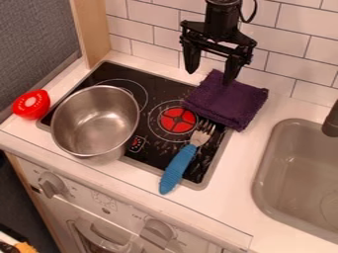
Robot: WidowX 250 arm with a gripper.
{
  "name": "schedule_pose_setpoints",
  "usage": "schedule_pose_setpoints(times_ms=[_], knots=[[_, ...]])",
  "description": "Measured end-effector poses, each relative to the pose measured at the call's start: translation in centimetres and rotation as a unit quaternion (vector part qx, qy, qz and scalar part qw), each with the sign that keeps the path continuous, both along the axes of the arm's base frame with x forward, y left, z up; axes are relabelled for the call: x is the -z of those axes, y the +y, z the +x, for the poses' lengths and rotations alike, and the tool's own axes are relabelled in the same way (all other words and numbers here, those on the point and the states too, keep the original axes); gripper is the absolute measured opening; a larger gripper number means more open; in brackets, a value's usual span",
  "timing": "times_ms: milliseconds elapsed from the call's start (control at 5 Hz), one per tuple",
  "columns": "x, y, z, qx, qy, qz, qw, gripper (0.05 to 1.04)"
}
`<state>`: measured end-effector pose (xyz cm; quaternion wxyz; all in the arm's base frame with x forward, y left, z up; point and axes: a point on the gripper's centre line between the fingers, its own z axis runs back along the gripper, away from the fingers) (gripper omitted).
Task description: Move the spatula from the right side of the stove to the left burner.
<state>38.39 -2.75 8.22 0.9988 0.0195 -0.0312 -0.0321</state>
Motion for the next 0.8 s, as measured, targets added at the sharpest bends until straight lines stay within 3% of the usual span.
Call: schedule_pose_setpoints(times_ms=[200,400,600,800], knots=[[1.7,0.0,-0.4,0.001,0.018,0.002,0.9998,0.998],[3.1,-0.5,-4.0,0.023,0.039,0.003,0.999,0.999],[3.0,-1.3,-6.5,0.048,0.028,0.001,0.9985,0.998],[4.7,-1.2,-8.0,0.055,0.04,-0.001,0.9976,0.999]])
